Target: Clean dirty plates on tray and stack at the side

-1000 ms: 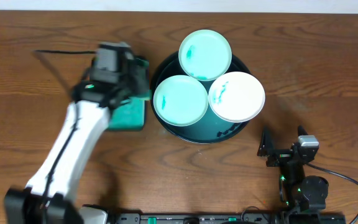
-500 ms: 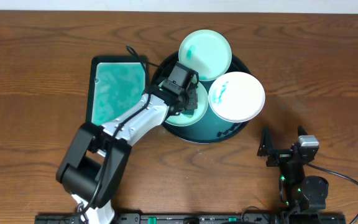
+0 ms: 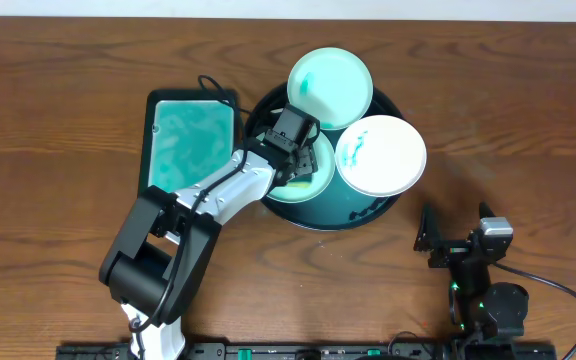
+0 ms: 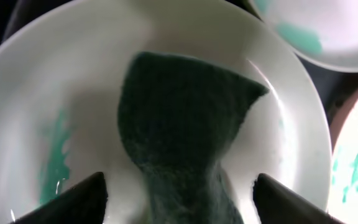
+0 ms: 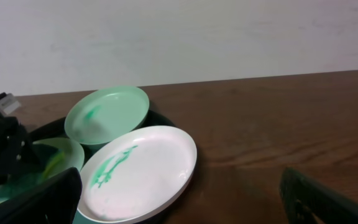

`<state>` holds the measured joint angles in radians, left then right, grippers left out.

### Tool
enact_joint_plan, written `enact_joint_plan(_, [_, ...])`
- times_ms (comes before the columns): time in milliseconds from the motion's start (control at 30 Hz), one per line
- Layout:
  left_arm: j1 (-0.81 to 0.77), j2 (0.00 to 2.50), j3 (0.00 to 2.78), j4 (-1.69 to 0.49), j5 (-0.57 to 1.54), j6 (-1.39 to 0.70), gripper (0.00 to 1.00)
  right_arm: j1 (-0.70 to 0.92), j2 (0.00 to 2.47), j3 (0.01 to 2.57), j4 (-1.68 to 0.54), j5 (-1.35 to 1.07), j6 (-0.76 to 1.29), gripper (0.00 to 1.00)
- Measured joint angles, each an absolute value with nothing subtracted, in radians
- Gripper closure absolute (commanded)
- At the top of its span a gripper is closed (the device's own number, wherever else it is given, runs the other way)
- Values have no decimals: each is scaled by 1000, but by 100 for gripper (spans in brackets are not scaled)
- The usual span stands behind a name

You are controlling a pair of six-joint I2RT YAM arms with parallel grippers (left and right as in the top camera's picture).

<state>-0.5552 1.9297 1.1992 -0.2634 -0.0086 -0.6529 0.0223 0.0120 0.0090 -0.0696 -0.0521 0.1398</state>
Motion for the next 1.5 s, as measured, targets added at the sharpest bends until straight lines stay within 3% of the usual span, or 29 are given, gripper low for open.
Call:
enact_joint_plan(300, [-527, 1681, 1199, -293, -12, -631, 21, 22, 12, 9, -70, -52, 140, 1])
enact_joint_plan(533, [-377, 1441, 1200, -439, -84, -627, 21, 22, 12, 9, -70, -52, 140, 1])
enact_joint_plan(833, [-211, 1418, 1199, -588, -127, -624, 20, 22, 12, 9, -66, -57, 145, 1])
enact_joint_plan(1000, [-184, 1418, 1199, -591, -134, -624, 20, 22, 12, 7, 4, -143, 275, 1])
enact_joint_plan(1167, [-184, 1418, 1199, -592, -134, -624, 21, 22, 13, 7, 362, -183, 454, 1])
enact_joint_plan(1300, [-184, 1418, 1199, -595, -134, -624, 20, 22, 11, 24, 620, -175, 463, 1])
enact_joint_plan(1500, [-184, 1418, 1199, -595, -134, -624, 20, 22, 140, 271, 367, -147, 329, 1])
